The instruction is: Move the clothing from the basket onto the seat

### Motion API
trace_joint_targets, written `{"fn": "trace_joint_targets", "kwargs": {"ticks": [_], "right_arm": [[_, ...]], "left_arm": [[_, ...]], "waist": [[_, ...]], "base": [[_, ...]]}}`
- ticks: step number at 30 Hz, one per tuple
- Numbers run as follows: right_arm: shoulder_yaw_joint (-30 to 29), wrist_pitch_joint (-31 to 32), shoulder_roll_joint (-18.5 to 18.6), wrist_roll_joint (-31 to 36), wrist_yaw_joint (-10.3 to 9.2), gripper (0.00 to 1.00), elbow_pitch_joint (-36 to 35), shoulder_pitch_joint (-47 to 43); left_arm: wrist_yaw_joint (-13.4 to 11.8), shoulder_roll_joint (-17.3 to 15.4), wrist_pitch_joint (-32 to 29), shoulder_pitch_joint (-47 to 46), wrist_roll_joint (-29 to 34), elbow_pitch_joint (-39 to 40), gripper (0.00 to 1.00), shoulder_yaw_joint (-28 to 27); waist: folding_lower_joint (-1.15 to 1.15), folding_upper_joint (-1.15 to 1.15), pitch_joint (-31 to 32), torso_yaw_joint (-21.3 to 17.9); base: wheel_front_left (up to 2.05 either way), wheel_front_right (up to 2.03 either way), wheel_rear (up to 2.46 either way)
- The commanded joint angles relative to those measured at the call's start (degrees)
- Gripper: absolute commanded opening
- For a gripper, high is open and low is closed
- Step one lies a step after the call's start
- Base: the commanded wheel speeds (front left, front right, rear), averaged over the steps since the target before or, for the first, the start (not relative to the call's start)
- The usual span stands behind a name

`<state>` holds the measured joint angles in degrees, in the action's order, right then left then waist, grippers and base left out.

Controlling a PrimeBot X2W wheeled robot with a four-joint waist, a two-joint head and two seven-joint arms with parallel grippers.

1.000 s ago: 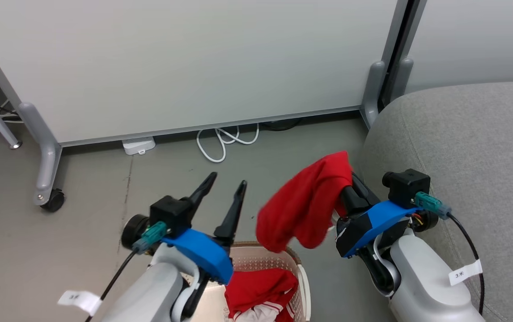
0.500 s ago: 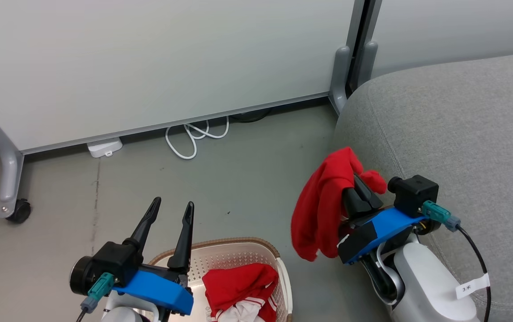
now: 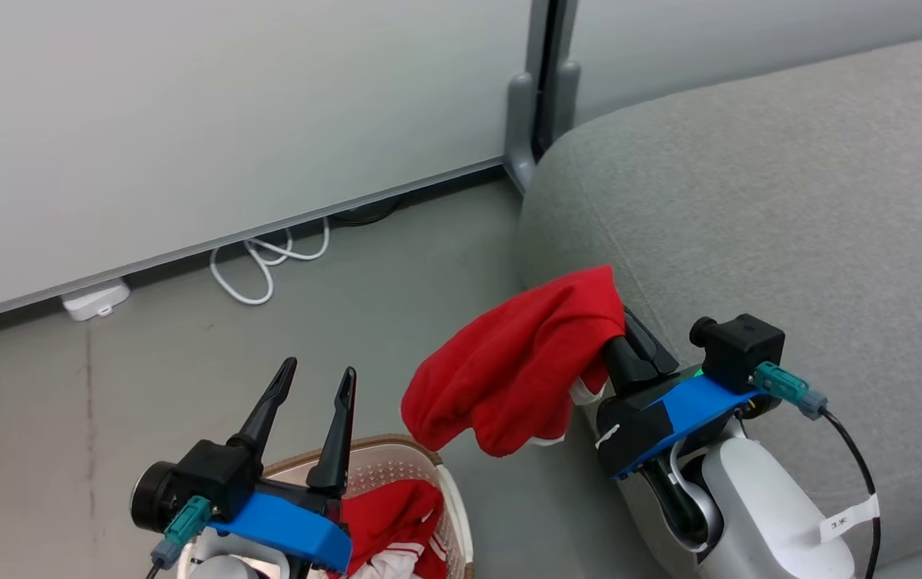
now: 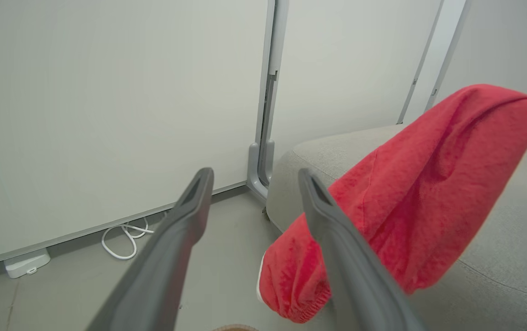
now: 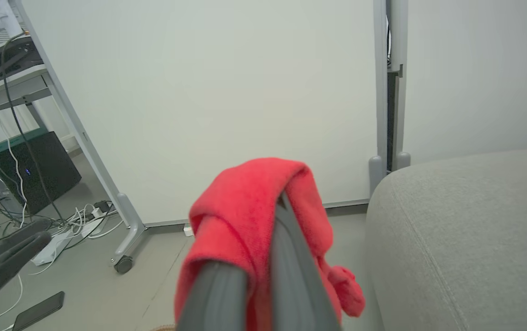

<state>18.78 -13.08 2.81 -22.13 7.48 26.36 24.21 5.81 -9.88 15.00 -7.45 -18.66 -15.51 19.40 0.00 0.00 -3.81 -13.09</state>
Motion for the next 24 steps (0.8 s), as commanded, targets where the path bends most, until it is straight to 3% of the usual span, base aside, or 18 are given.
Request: {"fn": "trace_joint_targets", "kwargs": {"ticks": [1, 14, 24], "right_arm": [[0.29, 0.15, 0.14, -0.35, 0.03, 0.0, -0.81, -0.48], [-0.16, -0.42, 0.11, -1.32, 0.04, 0.0, -3.97, -1.95], [-3.51, -1.32, 0.1, -1.16, 0.04, 0.0, -5.97, -3.79]], "left_arm": [[0.32, 0.3, 0.27, -0.39, 0.54, 0.21, 1.0, -0.45], [1.35, -0.12, 0.26, -2.16, 2.21, 0.13, 1.0, -0.44], [1.76, -0.88, 0.26, -5.82, 1.91, -1.63, 1.0, 2.71]], "waist": [[0.0, 0.0, -0.95, -4.44], [0.0, 0.0, -3.89, -17.55], [0.0, 0.0, -6.37, -18.8]], "base": [[0.0, 0.0, 0.0], [0.0, 0.0, 0.0], [0.0, 0.0, 0.0]]}}
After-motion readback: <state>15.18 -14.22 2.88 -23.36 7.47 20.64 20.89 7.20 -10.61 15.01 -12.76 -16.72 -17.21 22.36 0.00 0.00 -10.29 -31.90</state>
